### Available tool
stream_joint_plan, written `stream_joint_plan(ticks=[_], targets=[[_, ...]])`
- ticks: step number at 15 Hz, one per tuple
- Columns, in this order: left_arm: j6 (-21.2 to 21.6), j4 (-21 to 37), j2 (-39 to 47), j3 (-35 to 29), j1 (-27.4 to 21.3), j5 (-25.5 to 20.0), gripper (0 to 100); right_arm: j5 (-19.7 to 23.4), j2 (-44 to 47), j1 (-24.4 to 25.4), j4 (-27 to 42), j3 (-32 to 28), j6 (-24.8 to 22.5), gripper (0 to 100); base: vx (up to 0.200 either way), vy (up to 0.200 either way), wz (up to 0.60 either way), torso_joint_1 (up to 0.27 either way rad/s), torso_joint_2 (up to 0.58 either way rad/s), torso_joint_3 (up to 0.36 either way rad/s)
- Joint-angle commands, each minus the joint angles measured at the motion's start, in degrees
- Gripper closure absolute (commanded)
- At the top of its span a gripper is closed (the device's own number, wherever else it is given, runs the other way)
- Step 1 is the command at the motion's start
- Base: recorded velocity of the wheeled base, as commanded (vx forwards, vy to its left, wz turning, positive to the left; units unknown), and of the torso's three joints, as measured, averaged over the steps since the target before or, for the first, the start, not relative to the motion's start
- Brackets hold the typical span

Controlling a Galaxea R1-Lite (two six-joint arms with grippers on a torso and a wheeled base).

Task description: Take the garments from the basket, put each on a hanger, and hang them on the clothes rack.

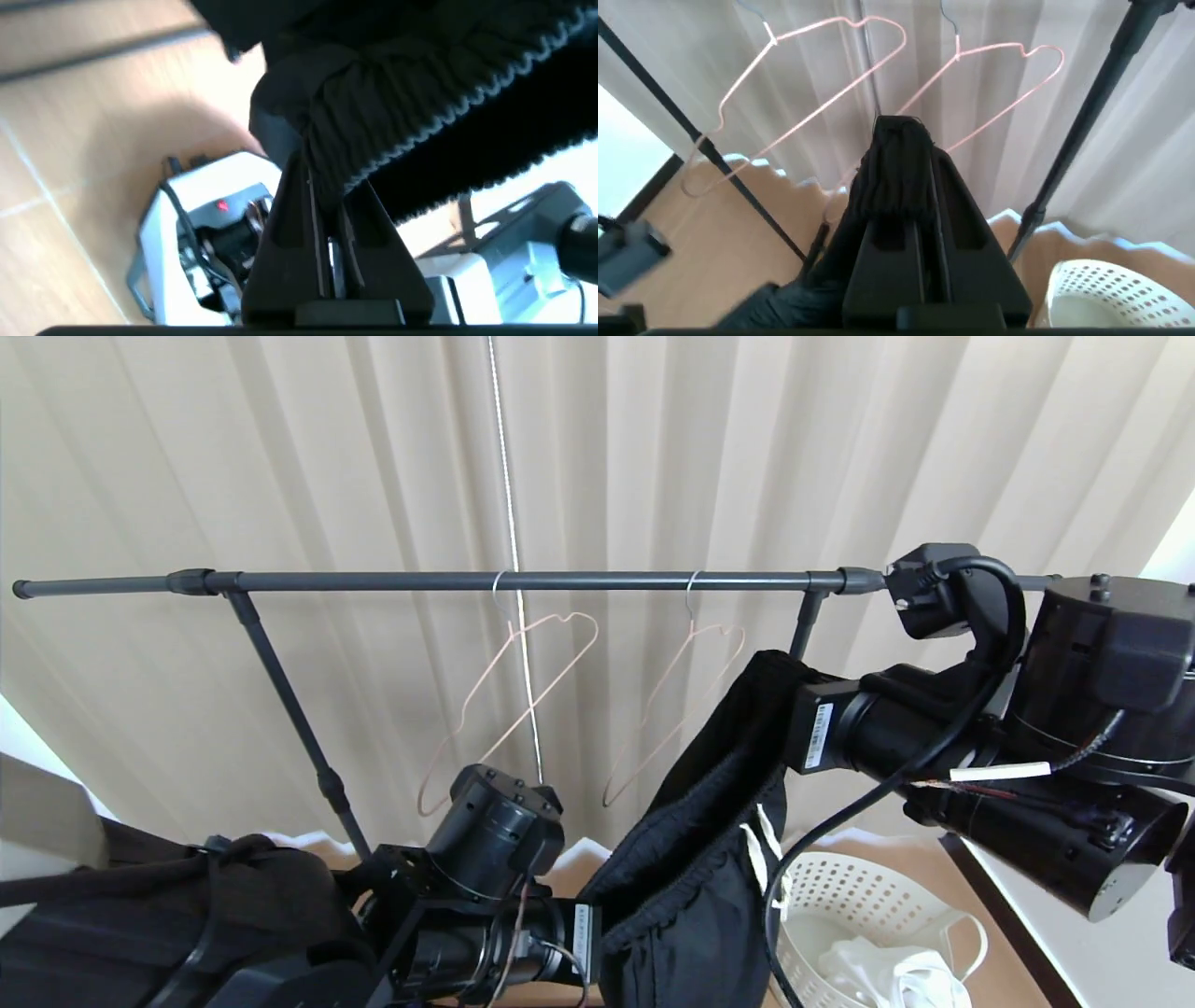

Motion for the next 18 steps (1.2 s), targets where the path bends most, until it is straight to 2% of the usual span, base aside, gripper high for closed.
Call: stream_joint_plan(ticks=[1,2,4,5,7,9,12,14,15,16,18], targets=[[3.27,-0.13,-3.58,-0.34,3.67,2.12,100,-0.62,1.19,-1.14,3.66,-2.60,-0.08,100,0.000,0.000,0.00,0.000,0.00,0.000],[4.68,-0.13,-3.58,-1.04,4.73,3.43,100,-0.71,1.63,-1.32,6.74,-4.18,-0.08,100,0.000,0.000,0.00,0.000,0.00,0.000],[6.96,-0.04,-4.72,-1.57,6.48,5.46,100,-1.41,1.72,-1.76,18.34,-8.40,0.27,100,0.000,0.000,0.00,0.000,0.00,0.000],[9.42,-0.04,-5.25,-1.74,8.07,5.63,100,-1.50,2.42,-1.76,28.27,-12.89,1.68,100,0.000,0.000,0.00,0.000,0.00,0.000],[11.18,0.14,-5.43,-3.24,9.21,6.07,100,-1.59,5.23,-1.58,37.24,-18.34,3.79,100,0.000,0.000,0.00,0.000,0.00,0.000],[15.13,4.18,-7.80,-5.78,10.97,7.30,100,-1.50,7.87,-1.58,53.93,-26.95,4.32,100,0.000,0.000,0.00,0.000,0.00,0.000],[18.74,10.42,-11.76,-9.74,12.37,7.21,100,-1.59,13.14,-1.41,70.81,-38.90,12.14,100,0.000,0.000,0.00,0.000,0.00,0.000],[21.20,15.08,-12.72,-13.43,12.46,7.39,100,-2.90,14.99,-1.58,72.48,-42.51,14.78,100,0.000,0.000,0.00,0.000,0.00,0.000],[21.64,21.76,-14.22,-16.60,12.55,7.57,100,-6.60,16.48,-2.11,72.04,-42.77,15.65,100,0.000,0.000,0.00,0.000,0.00,0.000],[21.73,24.48,-15.01,-17.12,12.72,7.57,100,-9.76,17.19,-2.73,71.95,-42.51,17.59,100,0.000,0.000,0.00,0.000,0.00,0.000],[21.90,25.80,-16.85,-16.33,15.71,7.57,100,-11.52,17.36,-3.87,72.30,-42.51,21.54,100,0.000,0.000,0.00,0.000,0.00,0.000]])
